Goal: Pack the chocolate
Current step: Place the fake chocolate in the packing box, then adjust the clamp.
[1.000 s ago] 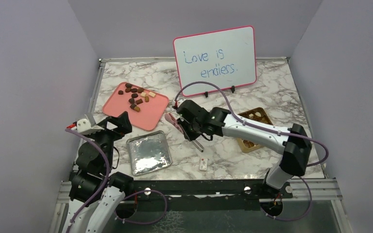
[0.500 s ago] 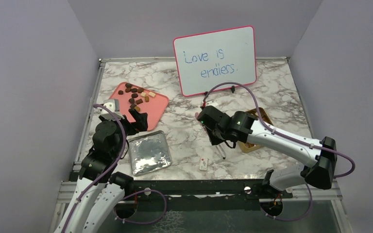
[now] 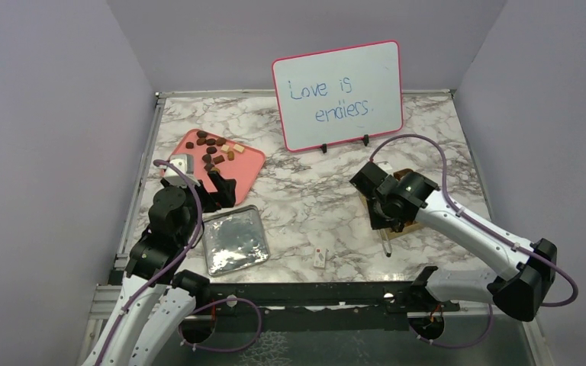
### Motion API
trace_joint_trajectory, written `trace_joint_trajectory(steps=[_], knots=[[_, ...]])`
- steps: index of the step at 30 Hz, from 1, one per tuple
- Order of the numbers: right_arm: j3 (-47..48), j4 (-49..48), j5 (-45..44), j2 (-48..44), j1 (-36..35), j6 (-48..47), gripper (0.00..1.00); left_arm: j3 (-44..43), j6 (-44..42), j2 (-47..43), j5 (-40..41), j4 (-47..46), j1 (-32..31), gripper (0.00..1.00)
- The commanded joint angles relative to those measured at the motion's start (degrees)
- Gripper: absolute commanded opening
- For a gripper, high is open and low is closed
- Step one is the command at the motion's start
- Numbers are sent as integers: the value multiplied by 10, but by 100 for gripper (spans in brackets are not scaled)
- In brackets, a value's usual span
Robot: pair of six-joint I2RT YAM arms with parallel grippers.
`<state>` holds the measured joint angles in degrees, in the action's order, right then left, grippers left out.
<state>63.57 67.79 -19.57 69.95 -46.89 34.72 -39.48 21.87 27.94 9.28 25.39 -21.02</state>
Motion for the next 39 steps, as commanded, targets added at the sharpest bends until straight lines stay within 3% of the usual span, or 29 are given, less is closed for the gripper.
trace_joint_trajectory(steps=[1,14,29,39], knots=[[-19,25,-1,-23,20,15,18,3,-9,-1,-15,-20,0,99],[-40,-7,-1,4,67,2,20,5,-9,-11,-14,-21,0,99],[-7,-1,-20,20,68,2,41,5,-8,-8,-11,-21,0,99],[35,-47,18,22,68,-50,39,-4,17,14,-29,-22,0,97]])
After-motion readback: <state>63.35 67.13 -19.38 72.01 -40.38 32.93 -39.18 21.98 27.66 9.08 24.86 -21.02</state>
